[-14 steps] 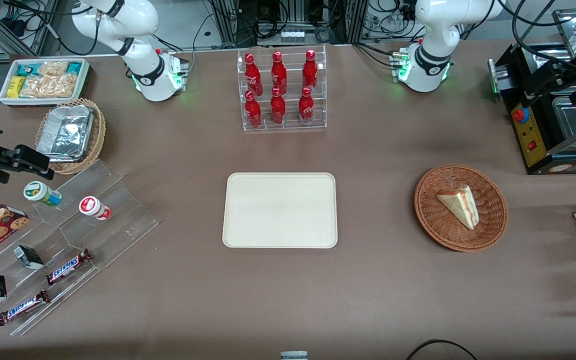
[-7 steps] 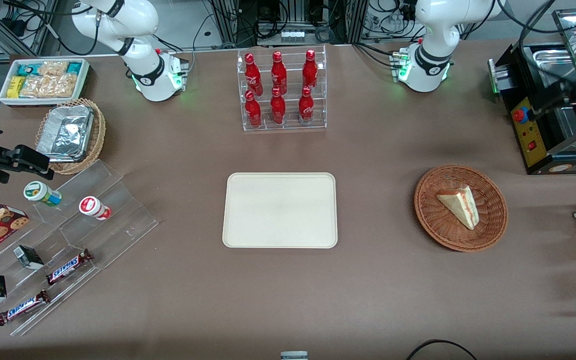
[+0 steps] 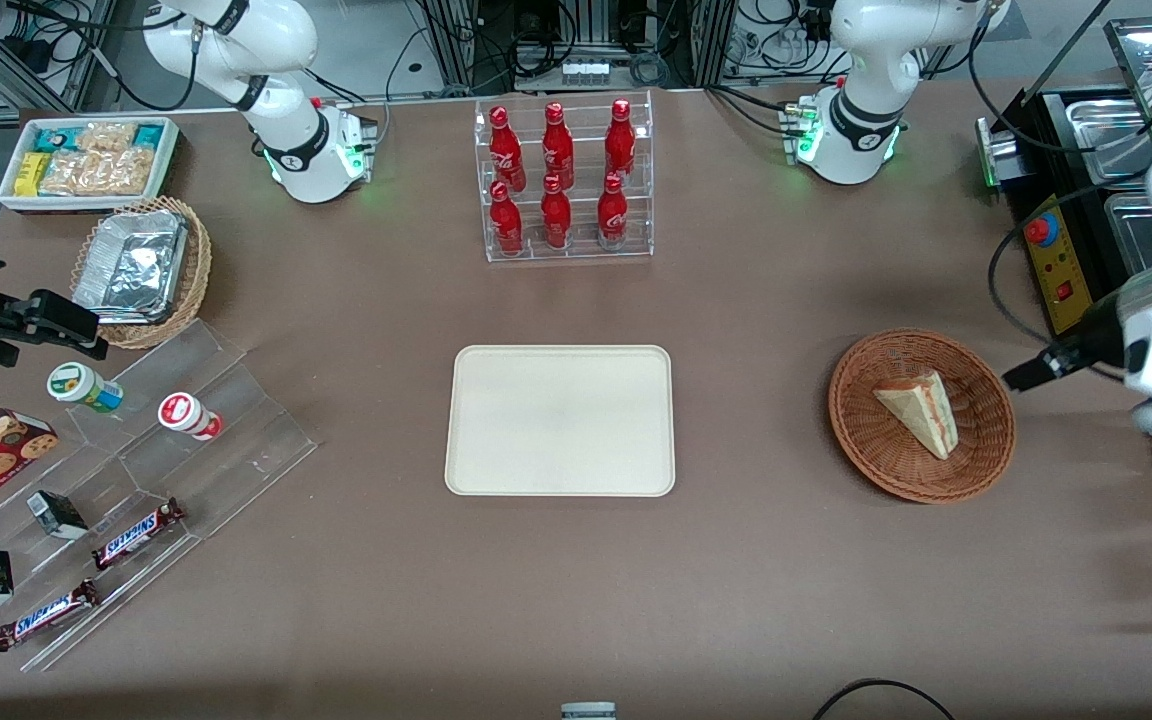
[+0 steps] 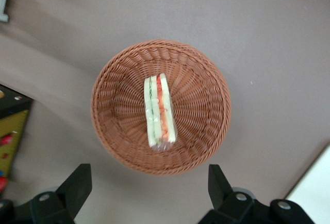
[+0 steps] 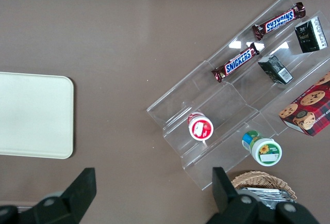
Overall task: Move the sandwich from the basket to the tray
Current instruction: 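Lower the left gripper onto the wrapped sandwich and close on it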
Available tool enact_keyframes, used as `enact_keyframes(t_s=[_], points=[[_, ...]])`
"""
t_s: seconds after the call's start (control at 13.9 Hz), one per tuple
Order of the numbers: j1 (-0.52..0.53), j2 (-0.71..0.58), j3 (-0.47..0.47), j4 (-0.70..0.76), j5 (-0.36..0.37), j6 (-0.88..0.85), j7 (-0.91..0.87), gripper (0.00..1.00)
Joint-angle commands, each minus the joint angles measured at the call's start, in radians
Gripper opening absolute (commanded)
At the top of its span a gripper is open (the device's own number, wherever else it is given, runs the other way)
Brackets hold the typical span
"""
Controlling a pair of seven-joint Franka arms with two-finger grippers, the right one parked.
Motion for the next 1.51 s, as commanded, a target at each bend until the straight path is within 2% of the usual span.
enact_keyframes(t_s=[0.0,0.22,0.58,1.44], points=[[-0.009,-0.007,-0.007,-0.112,0.033,0.114,-0.163,1.0],[-0.014,-0.02,-0.009,-0.278,0.058,0.288,-0.223,1.0],[-0.021,-0.013,-0.009,-0.43,0.058,0.466,-0.371,1.0],[-0.021,0.106,-0.007,-0.478,0.061,0.628,-0.452,1.0]])
